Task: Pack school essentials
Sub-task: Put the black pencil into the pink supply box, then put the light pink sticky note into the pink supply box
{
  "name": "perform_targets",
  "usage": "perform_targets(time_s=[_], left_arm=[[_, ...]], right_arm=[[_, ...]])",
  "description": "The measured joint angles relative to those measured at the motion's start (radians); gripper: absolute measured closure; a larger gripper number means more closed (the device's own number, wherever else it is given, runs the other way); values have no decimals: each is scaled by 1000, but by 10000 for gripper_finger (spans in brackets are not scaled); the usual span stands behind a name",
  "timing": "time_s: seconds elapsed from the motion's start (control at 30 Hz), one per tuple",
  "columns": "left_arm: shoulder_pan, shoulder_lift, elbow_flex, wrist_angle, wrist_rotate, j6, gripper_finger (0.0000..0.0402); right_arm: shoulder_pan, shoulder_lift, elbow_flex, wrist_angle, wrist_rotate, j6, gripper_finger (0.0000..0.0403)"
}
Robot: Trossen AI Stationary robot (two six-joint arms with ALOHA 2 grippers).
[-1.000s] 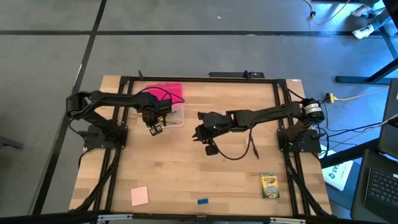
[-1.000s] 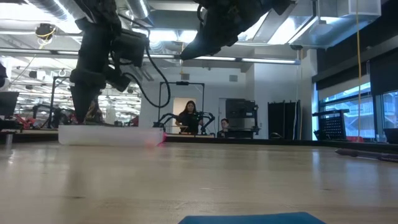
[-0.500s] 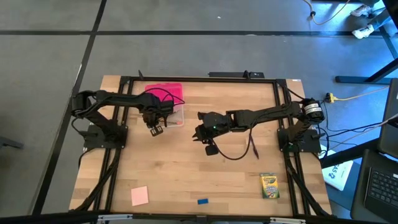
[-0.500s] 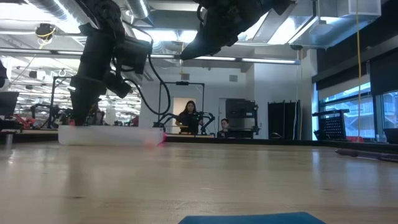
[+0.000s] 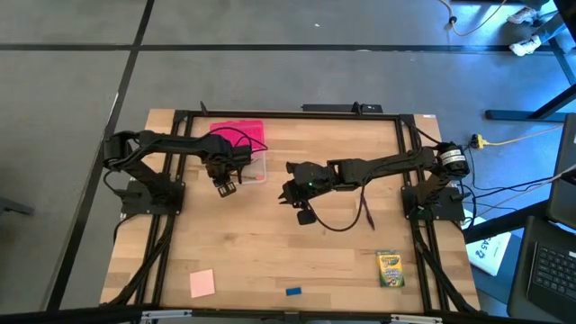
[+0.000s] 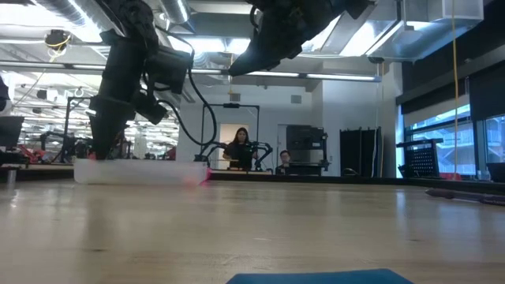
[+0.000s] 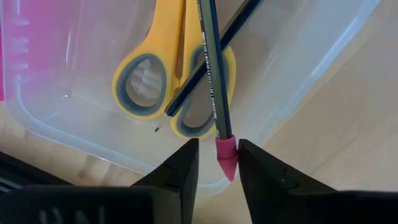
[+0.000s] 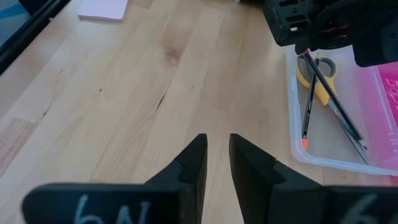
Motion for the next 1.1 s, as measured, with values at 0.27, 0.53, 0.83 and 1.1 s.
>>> perform_targets(time_s=[0.27, 0.53, 0.83, 1.1], left_arm=[[0, 0, 0, -6, 0, -14, 290], [-8, 0, 12, -82, 2, -102, 291], [-152, -95, 87, -99, 4, -232, 291], [-415, -202, 96, -89, 4, -501, 291]], right_arm=[[0, 0, 0, 0, 0, 0, 331], [0, 0, 0, 0, 0, 0, 331], [0, 0, 0, -9, 0, -3, 331], [4, 0, 0, -19, 0, -4, 331]])
